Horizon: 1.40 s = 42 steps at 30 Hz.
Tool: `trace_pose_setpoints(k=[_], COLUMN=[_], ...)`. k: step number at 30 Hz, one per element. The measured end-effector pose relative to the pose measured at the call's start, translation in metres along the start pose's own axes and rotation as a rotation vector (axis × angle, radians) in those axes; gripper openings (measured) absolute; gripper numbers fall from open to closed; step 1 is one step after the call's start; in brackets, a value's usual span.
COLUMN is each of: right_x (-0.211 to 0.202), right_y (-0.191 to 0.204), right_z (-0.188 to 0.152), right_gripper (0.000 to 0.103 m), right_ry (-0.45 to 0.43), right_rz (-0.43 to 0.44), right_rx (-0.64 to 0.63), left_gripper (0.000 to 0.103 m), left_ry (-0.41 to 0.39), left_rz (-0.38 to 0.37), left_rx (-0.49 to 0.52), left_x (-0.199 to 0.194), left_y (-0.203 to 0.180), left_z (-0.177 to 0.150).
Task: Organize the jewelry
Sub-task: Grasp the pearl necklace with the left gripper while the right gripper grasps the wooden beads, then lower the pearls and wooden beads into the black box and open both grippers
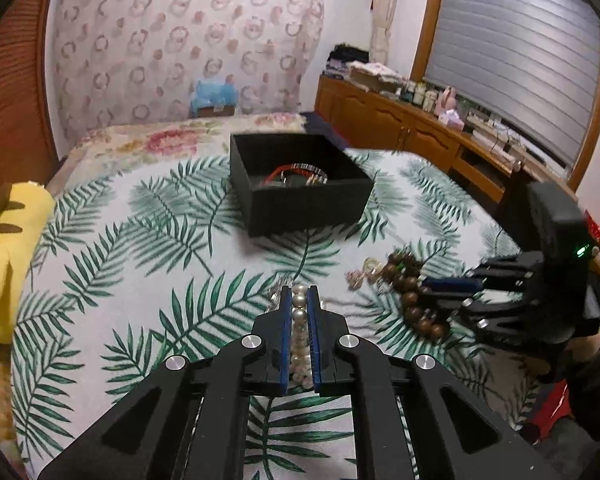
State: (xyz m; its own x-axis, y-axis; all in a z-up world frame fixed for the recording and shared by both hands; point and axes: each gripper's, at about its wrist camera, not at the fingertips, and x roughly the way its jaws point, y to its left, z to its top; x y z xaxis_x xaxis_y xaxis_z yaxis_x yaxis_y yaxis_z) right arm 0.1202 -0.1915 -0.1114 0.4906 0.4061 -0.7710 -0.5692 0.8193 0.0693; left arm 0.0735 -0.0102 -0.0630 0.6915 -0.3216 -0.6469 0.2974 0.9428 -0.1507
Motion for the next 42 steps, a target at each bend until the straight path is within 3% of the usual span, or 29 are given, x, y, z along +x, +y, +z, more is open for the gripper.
trace_pose_setpoints(k=[5, 25, 42], right_x=[-0.002, -0.089, -0.091], right_y=[-0.003, -0.001, -0.005], right_z=[0.003, 0.073, 0.117], right_gripper=[0.015, 0.015, 0.015], right_ry=[-0.015, -0.279, -0.333], right_rz=[0.019, -0.006, -0.05], right_rx=[0.019, -0.055, -0.093], left_gripper=[0.007, 0.007, 0.007], left_ry=[-0.054, -0.196, -0.27], left_rz=[-0.008, 0.009, 0.028], left_rx=[0.017, 0.069, 0.109], left_x=[-0.015, -0.047, -0.059], left_y=[-0.006, -0.017, -0.024], left_z=[0.014, 0.074, 0.125])
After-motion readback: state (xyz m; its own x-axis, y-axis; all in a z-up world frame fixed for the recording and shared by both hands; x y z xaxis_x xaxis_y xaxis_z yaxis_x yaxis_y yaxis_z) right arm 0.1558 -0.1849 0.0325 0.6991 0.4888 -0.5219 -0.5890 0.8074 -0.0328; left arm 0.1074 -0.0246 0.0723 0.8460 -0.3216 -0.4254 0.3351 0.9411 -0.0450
